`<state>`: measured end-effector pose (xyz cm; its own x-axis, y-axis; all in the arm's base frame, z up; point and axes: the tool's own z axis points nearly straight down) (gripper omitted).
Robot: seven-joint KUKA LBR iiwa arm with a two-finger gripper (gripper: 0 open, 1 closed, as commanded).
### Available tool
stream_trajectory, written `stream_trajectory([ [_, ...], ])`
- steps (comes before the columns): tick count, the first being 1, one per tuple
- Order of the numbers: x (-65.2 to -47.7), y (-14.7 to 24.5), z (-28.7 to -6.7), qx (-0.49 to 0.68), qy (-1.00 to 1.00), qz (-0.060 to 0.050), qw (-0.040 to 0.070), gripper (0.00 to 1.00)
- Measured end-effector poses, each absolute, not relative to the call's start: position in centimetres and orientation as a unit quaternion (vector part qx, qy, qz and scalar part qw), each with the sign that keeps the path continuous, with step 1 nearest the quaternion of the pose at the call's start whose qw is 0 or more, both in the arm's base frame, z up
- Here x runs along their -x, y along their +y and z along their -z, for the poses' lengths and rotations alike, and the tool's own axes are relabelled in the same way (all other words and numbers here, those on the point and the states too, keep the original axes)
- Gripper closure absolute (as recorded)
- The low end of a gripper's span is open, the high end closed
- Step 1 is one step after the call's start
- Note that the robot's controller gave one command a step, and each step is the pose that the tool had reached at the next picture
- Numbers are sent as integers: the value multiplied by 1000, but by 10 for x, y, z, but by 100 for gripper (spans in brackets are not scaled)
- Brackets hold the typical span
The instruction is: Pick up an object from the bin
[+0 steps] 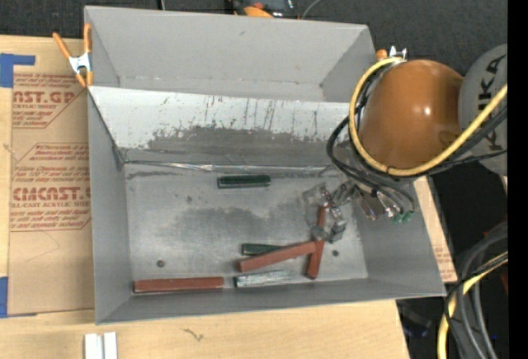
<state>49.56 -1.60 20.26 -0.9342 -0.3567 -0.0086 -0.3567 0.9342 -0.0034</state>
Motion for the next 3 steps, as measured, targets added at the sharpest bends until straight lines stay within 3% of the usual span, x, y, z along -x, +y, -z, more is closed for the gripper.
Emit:
stream_trajectory([
  [1, -494, -16, -198, 181, 983, -1, 1, 0],
  [2, -502, 45, -68, 165, 986, -1, -5, 0],
  [3, -506, 44, -72, 164, 986, 0, 4, 100],
])
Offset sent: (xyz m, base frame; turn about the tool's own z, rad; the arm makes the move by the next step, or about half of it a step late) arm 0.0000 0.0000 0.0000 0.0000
